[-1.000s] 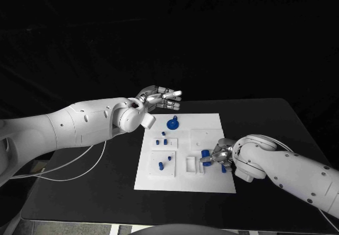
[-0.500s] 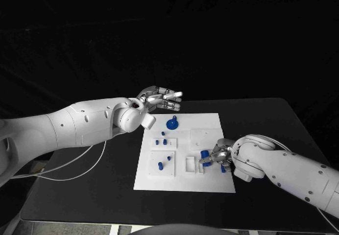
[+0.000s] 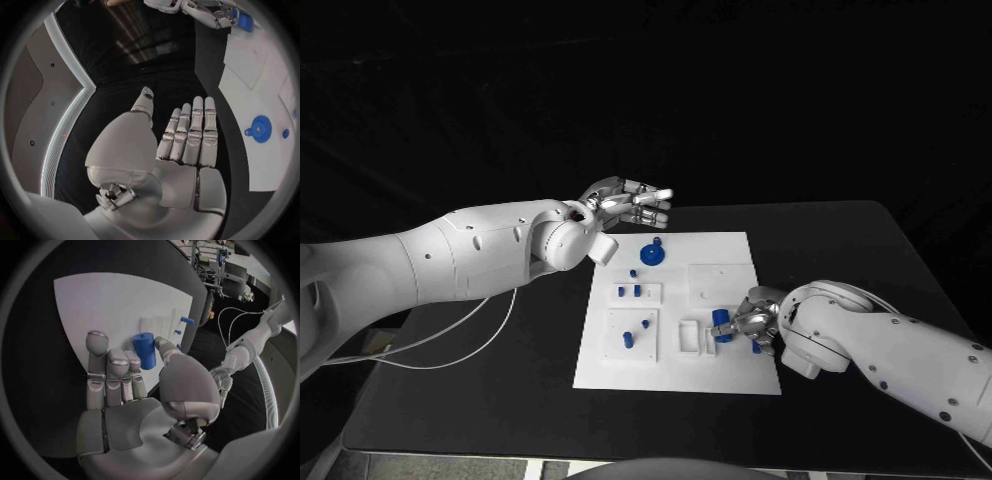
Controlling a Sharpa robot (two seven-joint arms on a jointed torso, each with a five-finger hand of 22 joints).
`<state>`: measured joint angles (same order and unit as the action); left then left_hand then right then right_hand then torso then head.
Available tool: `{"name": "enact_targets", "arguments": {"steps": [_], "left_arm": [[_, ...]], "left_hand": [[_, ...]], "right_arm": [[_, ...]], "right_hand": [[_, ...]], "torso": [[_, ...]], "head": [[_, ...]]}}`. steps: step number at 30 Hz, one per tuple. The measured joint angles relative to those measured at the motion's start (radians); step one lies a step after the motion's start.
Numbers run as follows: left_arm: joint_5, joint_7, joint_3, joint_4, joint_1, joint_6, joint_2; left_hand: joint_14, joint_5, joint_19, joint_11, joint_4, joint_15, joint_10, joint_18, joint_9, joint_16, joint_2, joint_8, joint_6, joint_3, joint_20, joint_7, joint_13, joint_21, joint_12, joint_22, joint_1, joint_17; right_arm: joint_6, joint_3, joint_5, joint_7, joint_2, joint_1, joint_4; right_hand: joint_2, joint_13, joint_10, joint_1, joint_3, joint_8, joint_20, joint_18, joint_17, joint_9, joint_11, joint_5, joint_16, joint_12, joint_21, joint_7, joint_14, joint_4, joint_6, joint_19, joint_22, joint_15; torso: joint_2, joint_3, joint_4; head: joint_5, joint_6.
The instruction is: Assemble the parts on the task board
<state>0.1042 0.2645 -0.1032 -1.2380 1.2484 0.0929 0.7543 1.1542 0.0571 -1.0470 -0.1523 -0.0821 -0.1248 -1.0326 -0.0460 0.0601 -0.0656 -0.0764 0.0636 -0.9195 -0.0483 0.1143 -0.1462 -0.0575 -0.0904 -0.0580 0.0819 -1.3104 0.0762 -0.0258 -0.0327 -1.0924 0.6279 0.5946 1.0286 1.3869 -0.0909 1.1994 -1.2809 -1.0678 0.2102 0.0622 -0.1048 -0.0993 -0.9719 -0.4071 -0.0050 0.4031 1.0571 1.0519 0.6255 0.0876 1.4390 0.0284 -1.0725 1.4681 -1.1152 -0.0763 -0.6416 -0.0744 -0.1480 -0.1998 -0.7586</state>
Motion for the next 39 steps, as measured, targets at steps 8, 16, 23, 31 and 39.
{"name": "enact_targets", "arguments": {"steps": [8,16,23,31,39], "left_arm": [[0.001,-0.002,0.000,0.002,0.000,0.000,0.002],[0.002,-0.003,0.000,0.002,0.000,-0.001,0.002],[0.002,-0.004,0.000,0.001,0.000,-0.001,0.003],[0.003,-0.005,0.000,0.001,0.000,-0.001,0.003],[0.003,-0.005,0.000,0.001,0.000,-0.001,0.003]], "left_hand": [[0.000,0.000,0.000,0.000,0.000,0.000,0.000,0.000,0.000,0.000,0.000,0.000,0.000,0.000,0.000,0.000,0.000,0.000,0.000,0.000,0.000,0.000],[0.000,0.000,0.000,0.000,0.000,0.000,0.000,0.000,0.000,0.000,0.000,0.000,0.000,0.000,0.000,0.000,0.000,0.000,0.000,0.000,0.000,0.000],[0.000,0.000,0.000,0.000,0.000,0.000,0.000,0.000,0.000,0.000,0.000,0.000,0.000,0.000,0.000,0.000,0.000,0.000,0.000,0.000,0.000,0.000],[0.000,0.000,0.000,0.000,0.000,0.000,0.000,0.000,0.000,0.000,0.000,0.000,0.000,0.000,0.000,0.000,0.000,0.000,0.000,0.000,0.000,0.000],[0.000,0.000,0.000,0.000,0.000,0.000,0.000,0.000,0.000,0.000,0.000,0.000,0.000,0.000,0.000,0.000,0.000,0.000,0.000,0.000,0.000,0.000]], "right_arm": [[0.027,0.002,0.037,0.008,0.044,0.007,0.057],[0.047,-0.003,0.060,0.017,0.056,0.013,0.092],[0.049,-0.004,0.080,0.024,0.054,0.014,0.103],[0.049,-0.004,0.092,0.030,0.042,0.015,0.102],[0.063,-0.004,0.096,0.030,0.027,0.015,0.108]], "right_hand": [[0.003,0.000,0.000,-0.002,-0.004,-0.004,0.000,0.000,0.000,0.324,0.000,-0.016,0.000,0.000,0.000,0.001,0.000,-0.001,0.001,0.000,-0.003,0.000],[0.000,0.000,0.000,0.000,-0.009,-0.004,0.000,0.000,0.000,0.323,0.000,-0.022,0.000,0.000,0.000,-0.001,0.000,0.004,-0.004,0.000,-0.005,0.000],[0.005,-0.002,0.000,0.005,-0.020,-0.004,0.000,0.000,0.001,0.322,0.000,-0.082,0.000,-0.004,0.000,-0.003,0.000,0.014,-0.009,0.000,-0.006,0.000],[0.005,-0.004,0.000,0.005,-0.022,-0.004,0.000,0.000,0.001,0.321,0.000,-0.097,0.000,-0.004,0.000,-0.004,0.000,0.017,-0.016,0.000,-0.008,0.000],[0.005,-0.004,-0.004,0.005,-0.025,-0.004,0.000,0.001,0.001,0.320,-0.004,-0.097,0.000,-0.004,0.006,-0.007,0.003,0.014,-0.020,0.000,-0.010,-0.003]], "torso": [[0.001,0.0004,-0.0023],[0.000,0.0004,-0.0011],[-0.001,-0.0003,-0.0006],[-0.001,-0.0003,0.0000],[-0.002,-0.0008,0.0006]], "head": [[-0.001,0.002],[0.001,0.004],[0.001,0.004],[0.001,0.003],[0.002,0.003]]}}
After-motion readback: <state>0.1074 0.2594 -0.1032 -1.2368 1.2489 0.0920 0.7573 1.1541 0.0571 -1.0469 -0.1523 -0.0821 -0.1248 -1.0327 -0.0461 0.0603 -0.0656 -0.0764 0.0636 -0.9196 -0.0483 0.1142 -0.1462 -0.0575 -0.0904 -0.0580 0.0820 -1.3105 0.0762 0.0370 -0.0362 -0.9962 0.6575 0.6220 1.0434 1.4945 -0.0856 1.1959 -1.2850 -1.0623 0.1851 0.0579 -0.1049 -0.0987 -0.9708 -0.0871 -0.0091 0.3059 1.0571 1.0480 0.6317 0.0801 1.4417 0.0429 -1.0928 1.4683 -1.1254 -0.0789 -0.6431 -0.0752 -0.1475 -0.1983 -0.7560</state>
